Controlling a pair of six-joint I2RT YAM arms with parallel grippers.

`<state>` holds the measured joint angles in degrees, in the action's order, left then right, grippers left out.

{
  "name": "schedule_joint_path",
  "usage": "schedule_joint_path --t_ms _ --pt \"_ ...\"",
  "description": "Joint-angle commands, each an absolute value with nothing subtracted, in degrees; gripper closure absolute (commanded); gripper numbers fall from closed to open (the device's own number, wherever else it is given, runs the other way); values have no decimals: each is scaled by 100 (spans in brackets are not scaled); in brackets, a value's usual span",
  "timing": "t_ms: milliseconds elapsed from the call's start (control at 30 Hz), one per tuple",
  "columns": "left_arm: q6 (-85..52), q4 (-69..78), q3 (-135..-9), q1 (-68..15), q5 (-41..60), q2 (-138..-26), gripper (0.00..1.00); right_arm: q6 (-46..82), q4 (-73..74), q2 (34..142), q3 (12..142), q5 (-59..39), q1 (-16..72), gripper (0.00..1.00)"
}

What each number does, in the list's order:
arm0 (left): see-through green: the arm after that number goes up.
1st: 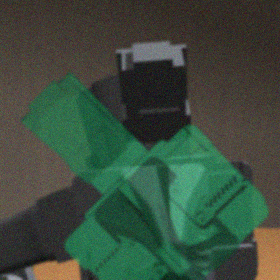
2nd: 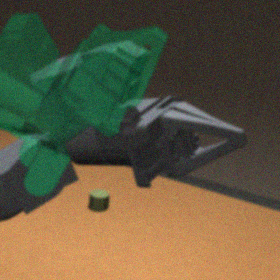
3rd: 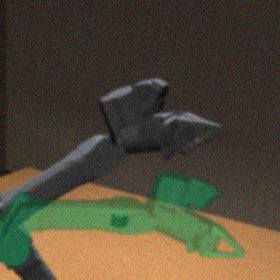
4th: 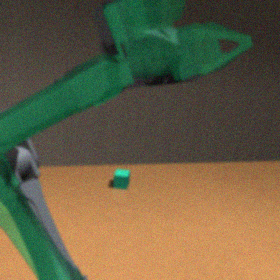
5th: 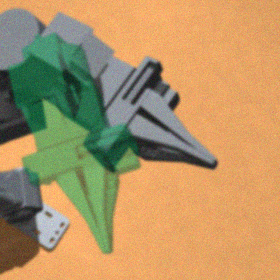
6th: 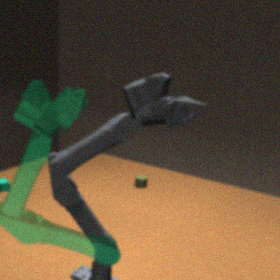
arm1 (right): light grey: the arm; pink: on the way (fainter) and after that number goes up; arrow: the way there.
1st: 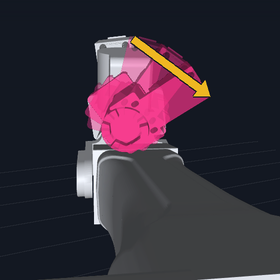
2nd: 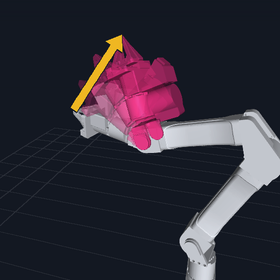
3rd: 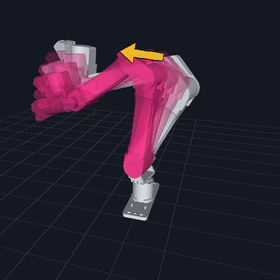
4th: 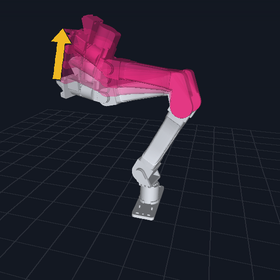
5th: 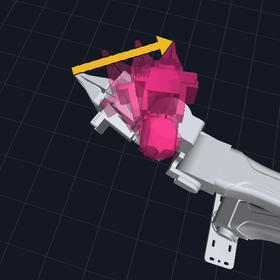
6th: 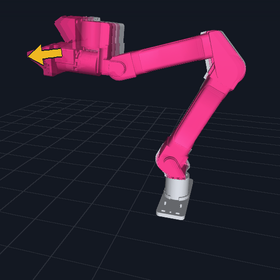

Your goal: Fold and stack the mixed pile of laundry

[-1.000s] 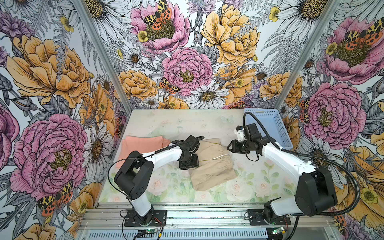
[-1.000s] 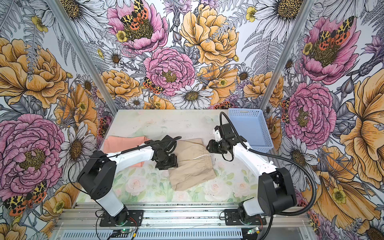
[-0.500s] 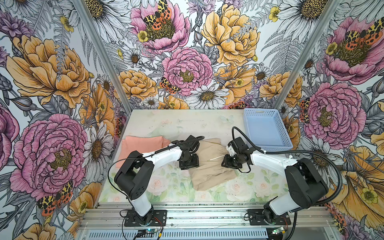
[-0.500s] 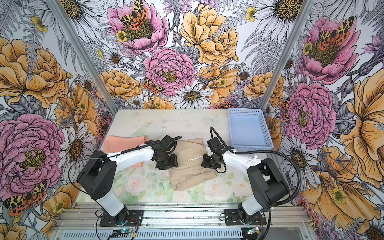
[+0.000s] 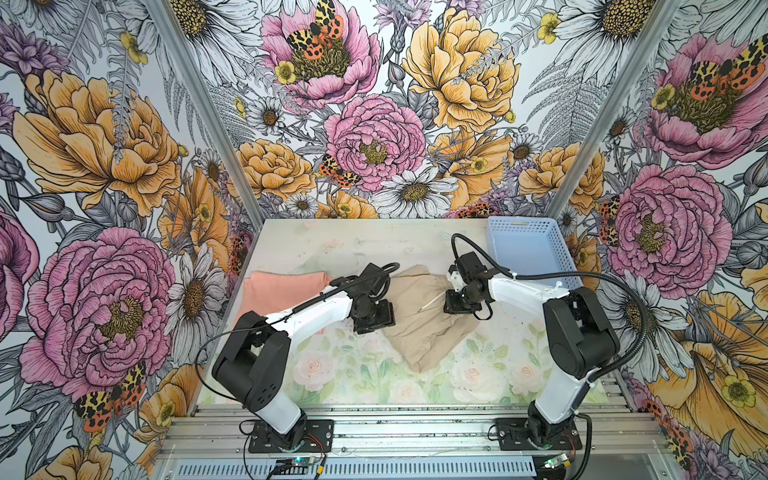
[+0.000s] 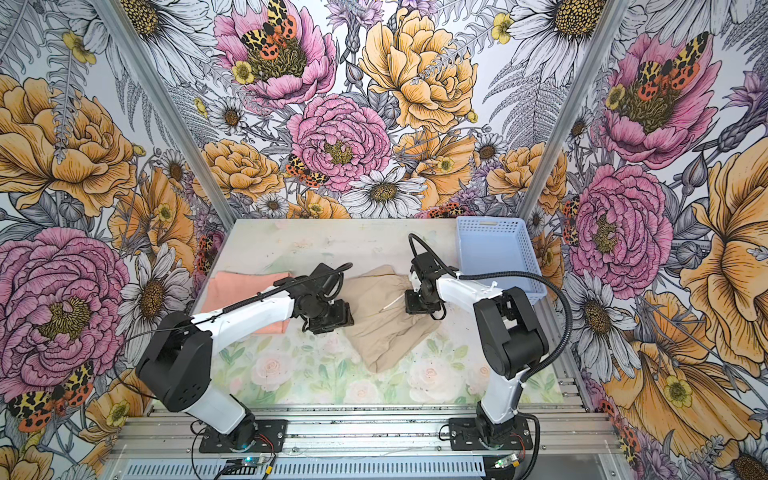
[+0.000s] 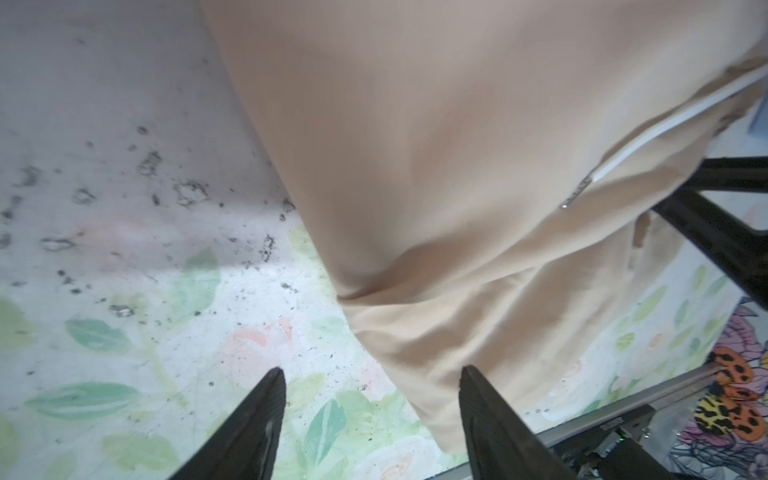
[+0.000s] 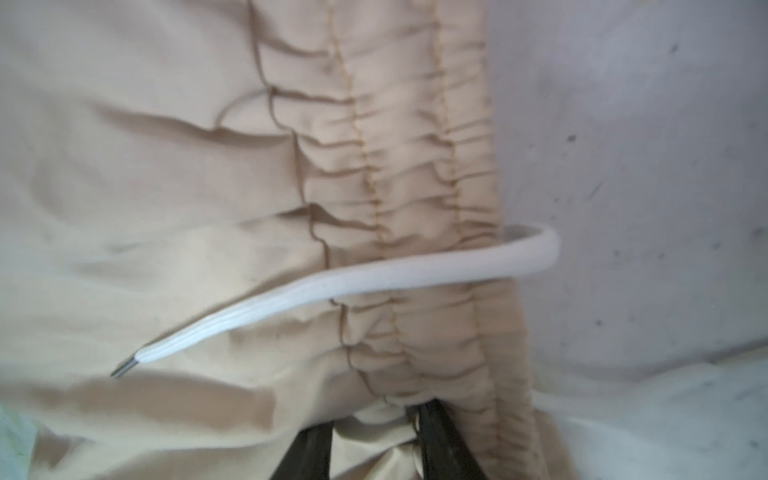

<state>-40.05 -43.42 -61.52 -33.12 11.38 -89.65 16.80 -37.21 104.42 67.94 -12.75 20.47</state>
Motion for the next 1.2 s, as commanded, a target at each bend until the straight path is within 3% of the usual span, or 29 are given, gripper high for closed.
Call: schedule_joint_path --t_ms 0,433,700,933,1167 --pt "-3794 -4353 -6324 -3005 1286 -8762 32 746 -4281 10962 7628 -876 1906 63" --pt "-2916 -4393 -6944 -2072 1512 -9547 30 -1041 -5452 13428 11338 -974 2143 64" --pt "-2503 -4393 -7642 -1755 1625 -10277 30 -1158 -6335 14309 13288 -966 2352 61" --pt "-1941 -4449 -8212 -1608 1606 -10841 28 -401 -6451 13071 12731 -1572 2147 42" --pt "-1163 -4509 -8690 -1634 1159 -11286 8 712 -5618 11623 10650 -1786 2091 12"
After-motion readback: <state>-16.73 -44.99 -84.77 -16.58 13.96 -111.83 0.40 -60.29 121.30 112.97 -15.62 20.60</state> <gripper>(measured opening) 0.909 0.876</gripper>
